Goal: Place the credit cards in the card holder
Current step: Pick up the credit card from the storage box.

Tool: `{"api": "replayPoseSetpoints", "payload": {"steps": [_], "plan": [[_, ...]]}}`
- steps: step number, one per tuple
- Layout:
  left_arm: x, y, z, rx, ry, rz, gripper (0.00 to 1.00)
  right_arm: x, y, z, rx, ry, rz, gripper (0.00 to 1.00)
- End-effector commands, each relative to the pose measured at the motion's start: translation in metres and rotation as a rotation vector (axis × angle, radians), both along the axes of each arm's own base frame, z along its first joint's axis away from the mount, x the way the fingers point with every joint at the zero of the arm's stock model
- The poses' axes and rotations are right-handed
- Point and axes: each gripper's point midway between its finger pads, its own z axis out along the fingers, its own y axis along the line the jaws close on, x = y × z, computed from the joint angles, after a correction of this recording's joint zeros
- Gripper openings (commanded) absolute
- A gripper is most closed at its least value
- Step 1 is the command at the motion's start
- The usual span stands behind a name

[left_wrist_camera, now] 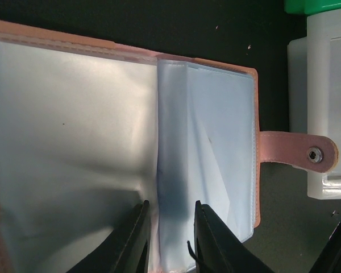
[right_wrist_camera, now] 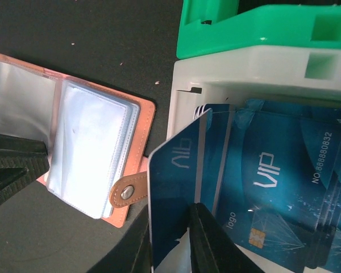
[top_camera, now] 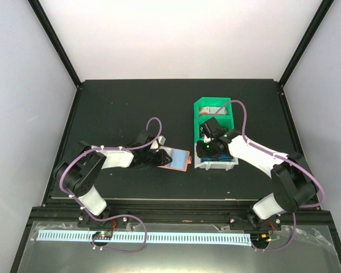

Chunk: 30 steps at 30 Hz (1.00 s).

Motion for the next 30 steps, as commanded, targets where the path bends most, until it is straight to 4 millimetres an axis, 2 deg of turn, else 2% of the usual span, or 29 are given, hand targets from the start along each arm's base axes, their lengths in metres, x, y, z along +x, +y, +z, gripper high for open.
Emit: {"api": "replayPoseSetpoints", "payload": {"steps": [1, 6, 10, 15, 19, 24, 30], "plan": [[-0.001, -0.002, -0.003, 0.022, 0.011, -0.008, 0.24, -0.005, 0.002, 0.006, 0.015, -0.010, 0.019, 0.17], [-0.001, -0.003, -0.002, 0.020, 0.010, -0.008, 0.24, -0.005, -0.005, 0.006, -0.019, -0.012, 0.001, 0.09], [0.000, -0.004, 0.000, 0.019, 0.006, -0.009, 0.24, -0.004, -0.019, 0.011, -0.079, -0.034, -0.025, 0.05], [0.000, -0.006, 0.005, 0.015, -0.002, -0.016, 0.24, -0.004, -0.035, 0.021, -0.152, -0.068, -0.049, 0.04], [0.000, -0.007, 0.011, 0.009, -0.013, -0.017, 0.25, -0.004, -0.042, 0.038, -0.161, -0.106, -0.054, 0.02], [0.005, -0.002, 0.022, 0.036, -0.054, -0.011, 0.29, -0.005, -0.031, 0.069, -0.056, -0.183, -0.019, 0.01], [0.006, -0.004, 0.062, -0.016, -0.138, -0.018, 0.38, -0.020, 0.003, 0.099, 0.200, -0.227, 0.081, 0.01]]}}
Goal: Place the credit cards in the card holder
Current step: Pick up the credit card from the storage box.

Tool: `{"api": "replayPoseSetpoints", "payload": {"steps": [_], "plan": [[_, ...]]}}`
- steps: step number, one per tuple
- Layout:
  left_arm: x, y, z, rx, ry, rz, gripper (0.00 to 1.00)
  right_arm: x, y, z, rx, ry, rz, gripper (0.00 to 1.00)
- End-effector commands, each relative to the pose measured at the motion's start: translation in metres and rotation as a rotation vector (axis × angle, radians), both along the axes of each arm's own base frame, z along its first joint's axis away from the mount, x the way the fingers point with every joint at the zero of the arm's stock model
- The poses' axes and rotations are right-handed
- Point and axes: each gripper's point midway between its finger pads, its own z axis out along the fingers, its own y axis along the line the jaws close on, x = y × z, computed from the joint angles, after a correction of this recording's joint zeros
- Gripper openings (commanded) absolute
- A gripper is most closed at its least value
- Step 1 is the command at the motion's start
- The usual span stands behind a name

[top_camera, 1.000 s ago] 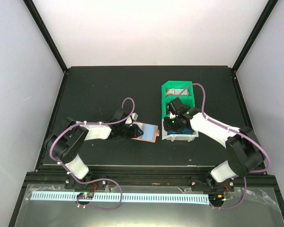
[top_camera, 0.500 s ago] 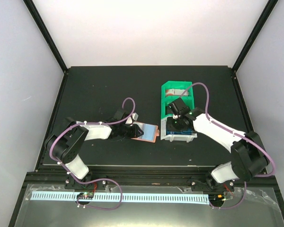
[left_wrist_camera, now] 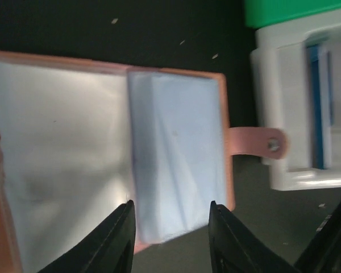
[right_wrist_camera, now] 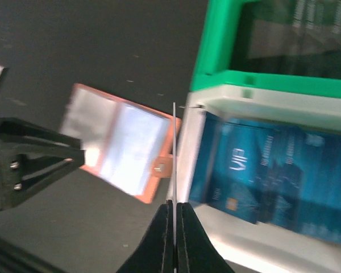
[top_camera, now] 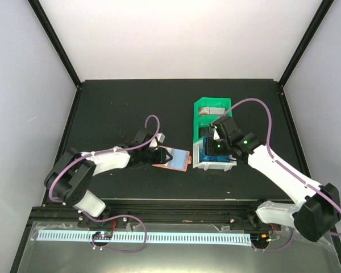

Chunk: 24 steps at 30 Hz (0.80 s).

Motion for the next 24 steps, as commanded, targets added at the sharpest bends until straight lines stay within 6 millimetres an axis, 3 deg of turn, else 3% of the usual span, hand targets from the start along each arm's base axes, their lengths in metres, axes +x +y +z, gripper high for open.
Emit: {"api": "replayPoseSetpoints", "payload": {"steps": [1, 7, 10, 13, 18, 24], "plan": [[0.008, -0.007, 0.051, -0.062, -0.116, -0.018, 0.41, -0.011, 0.035, 0.030, 0.224, -0.057, 0.130, 0.01], [-0.015, -0.005, 0.127, -0.229, -0.222, -0.042, 0.71, -0.035, 0.073, 0.082, 0.555, -0.160, 0.314, 0.01], [-0.035, -0.002, 0.172, -0.344, -0.283, -0.059, 0.82, -0.053, 0.090, 0.108, 0.693, -0.180, 0.421, 0.01], [-0.053, -0.001, 0.204, -0.466, -0.304, -0.081, 0.87, -0.067, 0.103, 0.126, 0.774, -0.187, 0.498, 0.01], [-0.080, -0.007, 0.228, -0.619, -0.271, -0.158, 0.85, -0.089, 0.120, 0.146, 0.859, -0.180, 0.591, 0.01], [-0.098, -0.004, 0.242, -0.689, -0.301, -0.204, 0.54, -0.101, 0.124, 0.151, 0.916, -0.143, 0.632, 0.01]]}}
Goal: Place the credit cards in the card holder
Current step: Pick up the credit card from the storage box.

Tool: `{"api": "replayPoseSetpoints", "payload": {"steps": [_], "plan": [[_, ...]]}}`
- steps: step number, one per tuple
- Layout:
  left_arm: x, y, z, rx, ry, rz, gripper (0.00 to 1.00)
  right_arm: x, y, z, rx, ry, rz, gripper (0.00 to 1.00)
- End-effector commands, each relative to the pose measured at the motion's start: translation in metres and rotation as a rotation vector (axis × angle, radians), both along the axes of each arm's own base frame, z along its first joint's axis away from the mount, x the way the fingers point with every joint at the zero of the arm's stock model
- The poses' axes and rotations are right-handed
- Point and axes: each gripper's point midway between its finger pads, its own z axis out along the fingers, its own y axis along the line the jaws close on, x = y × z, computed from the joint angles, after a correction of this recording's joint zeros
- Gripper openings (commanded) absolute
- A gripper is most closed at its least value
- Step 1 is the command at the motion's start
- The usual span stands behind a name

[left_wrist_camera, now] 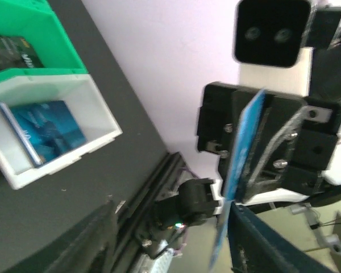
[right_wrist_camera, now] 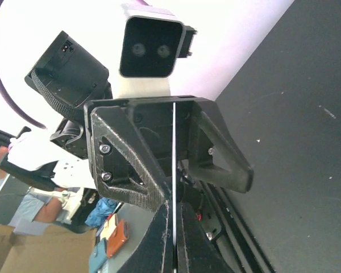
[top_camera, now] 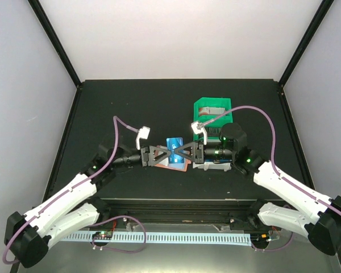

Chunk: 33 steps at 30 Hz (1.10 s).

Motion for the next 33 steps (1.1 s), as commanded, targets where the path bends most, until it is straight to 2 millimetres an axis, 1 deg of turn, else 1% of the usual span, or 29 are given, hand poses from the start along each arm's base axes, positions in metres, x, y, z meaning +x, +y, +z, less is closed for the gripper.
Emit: {"api": "replayPoseSetpoints", "payload": {"steps": [1, 3, 4, 6, 9, 10, 11, 14, 15, 16, 17, 18, 20, 22, 24, 27, 29, 31, 33], "plan": [[-0.021, 0.000, 0.027, -0.104, -0.043, -0.068, 0.50, -0.014, 0.004, 0.014, 0.075, 0.002, 0.074, 0.01], [-0.025, 0.001, 0.031, -0.131, -0.041, -0.079, 0.41, -0.016, 0.003, 0.012, 0.068, 0.015, 0.075, 0.01], [-0.027, 0.000, 0.033, -0.147, -0.036, -0.087, 0.38, -0.017, 0.003, 0.011, 0.065, 0.017, 0.079, 0.01], [-0.032, -0.003, 0.037, -0.165, -0.034, -0.113, 0.38, -0.019, 0.003, 0.012, 0.066, 0.019, 0.088, 0.01], [-0.033, -0.009, 0.037, -0.161, -0.020, -0.136, 0.37, -0.019, 0.003, 0.015, 0.071, 0.017, 0.089, 0.01], [-0.034, -0.010, 0.038, -0.161, -0.020, -0.144, 0.35, -0.019, 0.004, 0.014, 0.070, 0.020, 0.090, 0.01], [-0.034, -0.011, 0.039, -0.164, -0.023, -0.154, 0.30, -0.018, 0.004, 0.013, 0.068, 0.023, 0.091, 0.01], [-0.035, -0.013, 0.043, -0.167, -0.043, -0.172, 0.06, -0.017, 0.004, 0.009, 0.055, 0.030, 0.083, 0.02], [-0.033, -0.013, 0.041, -0.152, -0.050, -0.165, 0.02, -0.016, 0.003, 0.005, 0.039, 0.036, 0.069, 0.04], [-0.031, -0.013, 0.038, -0.131, -0.056, -0.153, 0.02, -0.014, 0.001, 0.004, 0.028, 0.026, 0.050, 0.12], [-0.027, -0.012, 0.033, -0.102, -0.056, -0.135, 0.02, -0.010, -0.002, -0.001, 0.004, 0.021, 0.019, 0.25], [-0.024, -0.011, 0.028, -0.075, -0.065, -0.116, 0.01, -0.007, -0.006, -0.008, -0.031, 0.022, -0.018, 0.39], [-0.016, -0.007, 0.016, -0.012, -0.073, -0.067, 0.02, 0.002, -0.017, -0.020, -0.093, -0.003, -0.102, 0.63], [-0.006, 0.000, -0.002, 0.079, -0.069, -0.011, 0.02, 0.007, -0.027, -0.034, -0.152, -0.003, -0.169, 0.71], [0.006, 0.010, -0.021, 0.186, -0.071, 0.067, 0.02, 0.011, -0.038, -0.053, -0.220, 0.006, -0.225, 0.74], [0.026, 0.029, -0.052, 0.345, -0.057, 0.194, 0.02, 0.024, -0.057, -0.096, -0.372, 0.060, -0.350, 0.74], [0.032, 0.033, -0.067, 0.412, -0.052, 0.211, 0.02, 0.029, -0.067, -0.125, -0.471, 0.095, -0.412, 0.74], [0.033, 0.032, -0.080, 0.460, -0.037, 0.194, 0.02, 0.029, -0.067, -0.144, -0.543, 0.106, -0.441, 0.73], [0.035, 0.030, -0.092, 0.493, -0.024, 0.172, 0.02, 0.028, -0.062, -0.159, -0.600, 0.120, -0.456, 0.73]]}}
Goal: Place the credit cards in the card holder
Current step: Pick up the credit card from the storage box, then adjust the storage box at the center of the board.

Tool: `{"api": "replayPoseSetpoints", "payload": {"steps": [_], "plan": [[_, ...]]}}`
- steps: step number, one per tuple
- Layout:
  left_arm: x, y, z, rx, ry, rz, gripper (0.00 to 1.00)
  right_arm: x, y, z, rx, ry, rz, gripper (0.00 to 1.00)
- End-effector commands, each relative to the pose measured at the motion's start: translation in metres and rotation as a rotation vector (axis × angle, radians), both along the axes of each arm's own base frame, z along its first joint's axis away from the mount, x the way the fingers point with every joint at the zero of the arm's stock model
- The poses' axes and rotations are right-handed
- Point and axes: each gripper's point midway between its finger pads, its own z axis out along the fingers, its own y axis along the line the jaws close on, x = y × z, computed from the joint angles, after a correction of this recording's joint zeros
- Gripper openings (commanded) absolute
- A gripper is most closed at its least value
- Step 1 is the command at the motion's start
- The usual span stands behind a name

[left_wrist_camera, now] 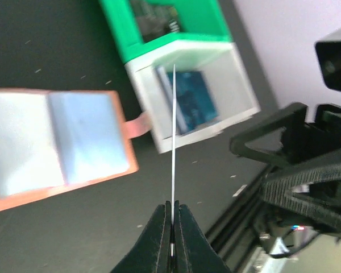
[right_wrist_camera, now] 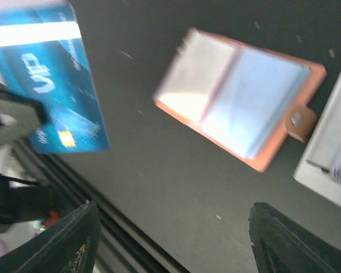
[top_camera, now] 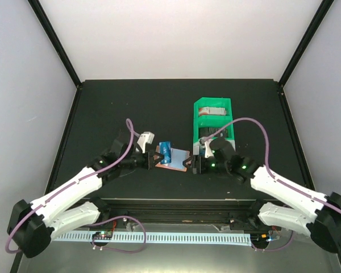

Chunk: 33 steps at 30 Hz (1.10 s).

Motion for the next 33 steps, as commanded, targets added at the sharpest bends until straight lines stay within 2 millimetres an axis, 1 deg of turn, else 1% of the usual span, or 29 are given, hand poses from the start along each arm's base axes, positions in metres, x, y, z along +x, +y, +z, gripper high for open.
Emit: {"api": "replayPoseSetpoints", "payload": {"steps": [1, 4, 9, 12, 17, 28, 30, 31, 33], "plan": [[0.013, 0.010, -0.024, 0.152, -0.007, 0.019, 0.01, 0.005, -0.009, -0.045, -0.208, 0.027, -0.109, 0.73], [0.016, 0.007, -0.036, 0.166, 0.015, 0.010, 0.02, 0.012, -0.003, -0.059, -0.289, 0.039, -0.152, 0.72], [0.019, 0.003, -0.048, 0.181, 0.049, -0.008, 0.02, 0.024, 0.002, -0.085, -0.382, 0.082, -0.209, 0.70], [0.021, 0.004, -0.054, 0.195, 0.058, -0.006, 0.02, 0.030, -0.003, -0.095, -0.434, 0.090, -0.254, 0.70], [0.022, 0.005, -0.062, 0.207, 0.078, -0.003, 0.02, 0.038, -0.022, -0.095, -0.502, 0.056, -0.337, 0.70], [0.026, -0.007, -0.078, 0.210, 0.133, -0.042, 0.02, 0.037, -0.072, -0.104, -0.689, 0.028, -0.467, 0.72], [0.028, -0.009, -0.078, 0.202, 0.128, -0.049, 0.02, 0.036, -0.081, -0.106, -0.722, 0.039, -0.493, 0.72], [0.030, -0.011, -0.083, 0.212, 0.134, -0.055, 0.02, 0.035, -0.085, -0.107, -0.733, 0.048, -0.501, 0.72], [0.038, -0.010, -0.087, 0.243, 0.136, -0.054, 0.02, 0.032, -0.085, -0.108, -0.734, 0.063, -0.493, 0.71]]}}
